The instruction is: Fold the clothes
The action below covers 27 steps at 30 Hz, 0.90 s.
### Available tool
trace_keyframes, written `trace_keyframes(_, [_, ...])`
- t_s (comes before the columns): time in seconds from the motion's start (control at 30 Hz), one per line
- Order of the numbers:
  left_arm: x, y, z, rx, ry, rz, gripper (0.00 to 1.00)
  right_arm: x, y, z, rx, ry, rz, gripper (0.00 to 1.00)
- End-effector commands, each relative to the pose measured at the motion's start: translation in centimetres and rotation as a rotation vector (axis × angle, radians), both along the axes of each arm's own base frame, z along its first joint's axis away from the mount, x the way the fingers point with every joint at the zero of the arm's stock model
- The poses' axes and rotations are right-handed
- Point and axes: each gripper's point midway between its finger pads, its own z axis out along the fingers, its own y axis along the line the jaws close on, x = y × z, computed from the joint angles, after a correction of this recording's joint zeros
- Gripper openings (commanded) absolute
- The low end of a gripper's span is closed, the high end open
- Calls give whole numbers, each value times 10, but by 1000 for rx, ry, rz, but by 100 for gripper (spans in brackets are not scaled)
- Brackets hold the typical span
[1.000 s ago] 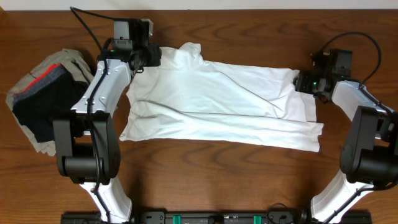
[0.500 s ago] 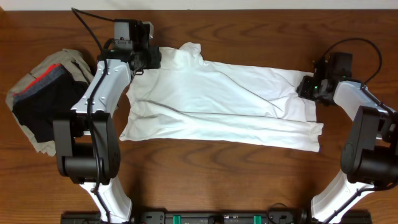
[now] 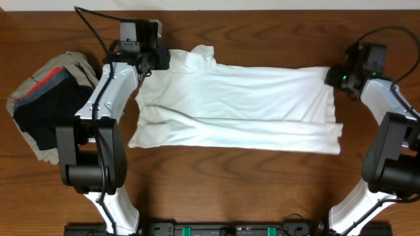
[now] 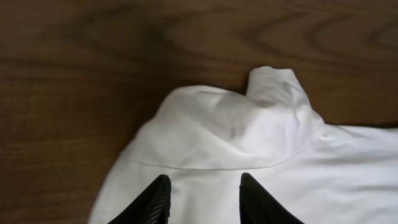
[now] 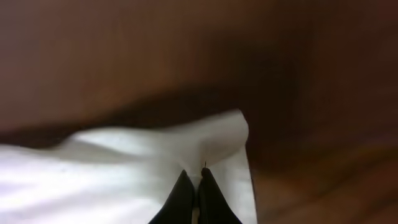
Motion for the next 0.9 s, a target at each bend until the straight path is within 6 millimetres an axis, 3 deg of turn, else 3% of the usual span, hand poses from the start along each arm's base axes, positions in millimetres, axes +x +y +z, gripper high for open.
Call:
trace_keyframes(0.0, [10, 0, 18, 5, -59, -2, 37, 12, -6, 15, -6, -38, -13, 1])
trace_keyframes(0.23, [20, -1, 11, 3, -82, -2, 37, 8, 5, 11, -4, -9, 12, 1])
trace_keyframes(0.4, [34, -7, -11, 0, -99, -13, 37, 4, 7, 8, 0, 10, 14, 1])
trace_keyframes(0.6, [50, -29, -35, -47, -145, -72, 37, -2, 9, 4, 7, 42, 14, 1])
trace_keyframes(0.87, [67, -37, -60, -51, -199, -83, 38, -9, 10, 0, 14, 73, 14, 3])
